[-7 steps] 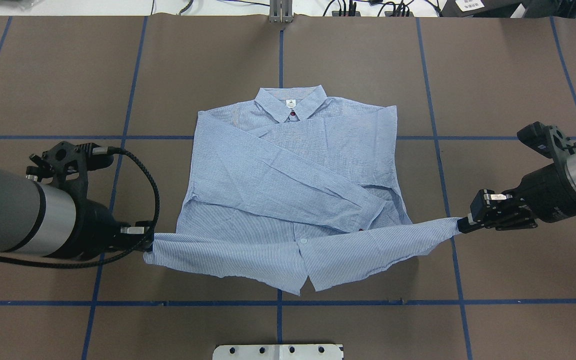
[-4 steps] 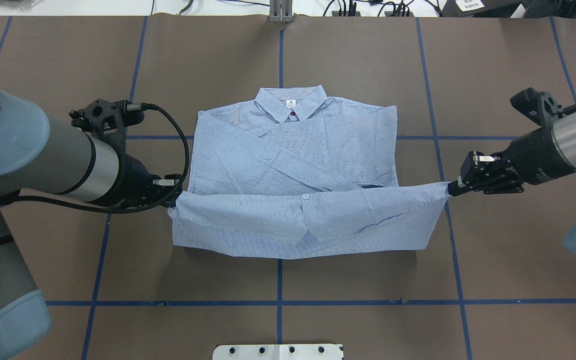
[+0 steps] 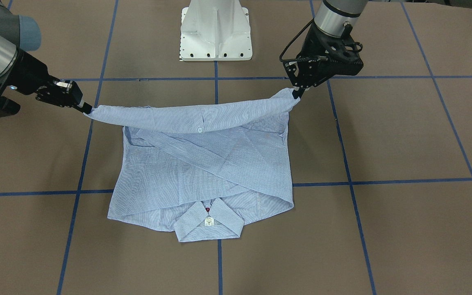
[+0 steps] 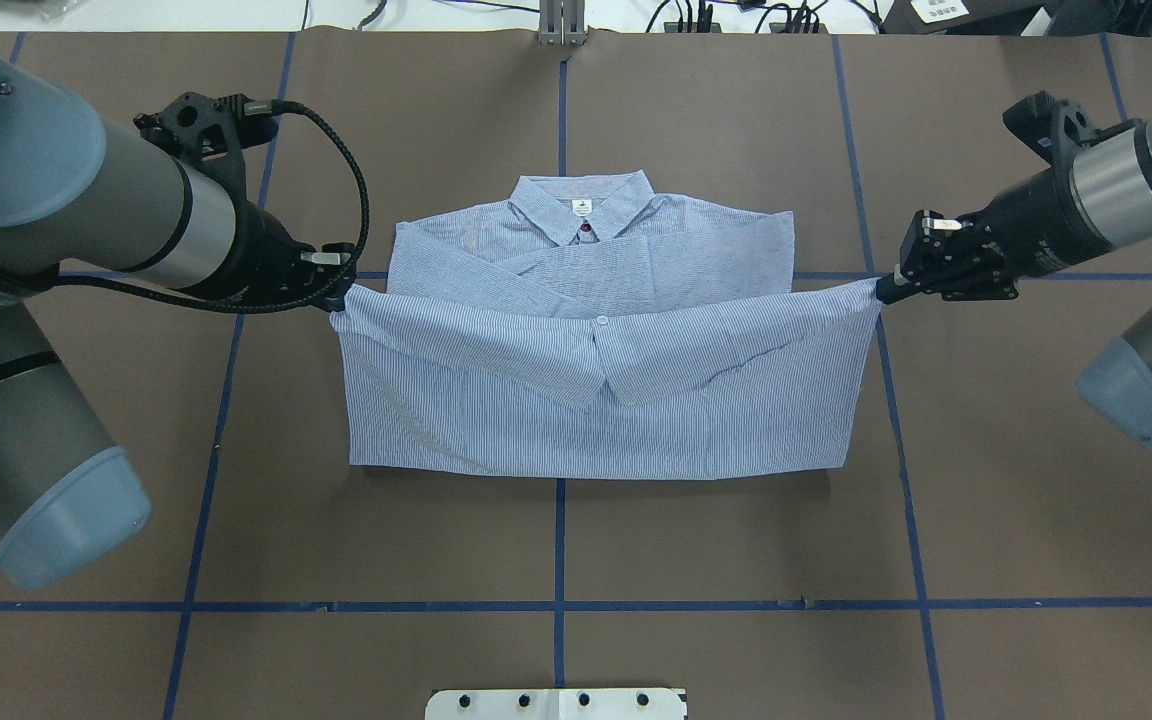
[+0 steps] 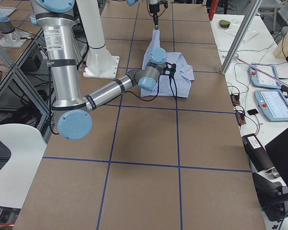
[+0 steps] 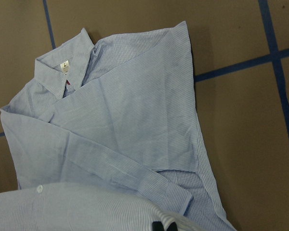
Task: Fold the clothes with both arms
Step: 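Lay the hem down near the collar with both grippers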
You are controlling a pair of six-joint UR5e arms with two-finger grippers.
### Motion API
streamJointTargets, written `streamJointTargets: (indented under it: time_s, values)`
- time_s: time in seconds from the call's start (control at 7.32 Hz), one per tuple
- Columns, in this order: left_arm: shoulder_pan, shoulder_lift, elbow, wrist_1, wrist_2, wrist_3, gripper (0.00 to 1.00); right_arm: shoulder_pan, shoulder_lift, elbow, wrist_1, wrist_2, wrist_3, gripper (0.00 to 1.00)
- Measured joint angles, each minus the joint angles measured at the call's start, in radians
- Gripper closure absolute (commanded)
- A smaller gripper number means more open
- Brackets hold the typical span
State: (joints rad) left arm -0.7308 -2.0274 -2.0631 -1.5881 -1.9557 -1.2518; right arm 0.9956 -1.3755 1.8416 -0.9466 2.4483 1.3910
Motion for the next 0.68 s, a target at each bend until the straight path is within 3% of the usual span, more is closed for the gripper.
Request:
streamJointTargets:
  time_s: [0.68]
  values:
    - [-0.061,-0.053,0.271,-0.285,-0.018,0.002,1.0,0.042,0.224,-0.266,0.001,-0.008,-0.011,1.0]
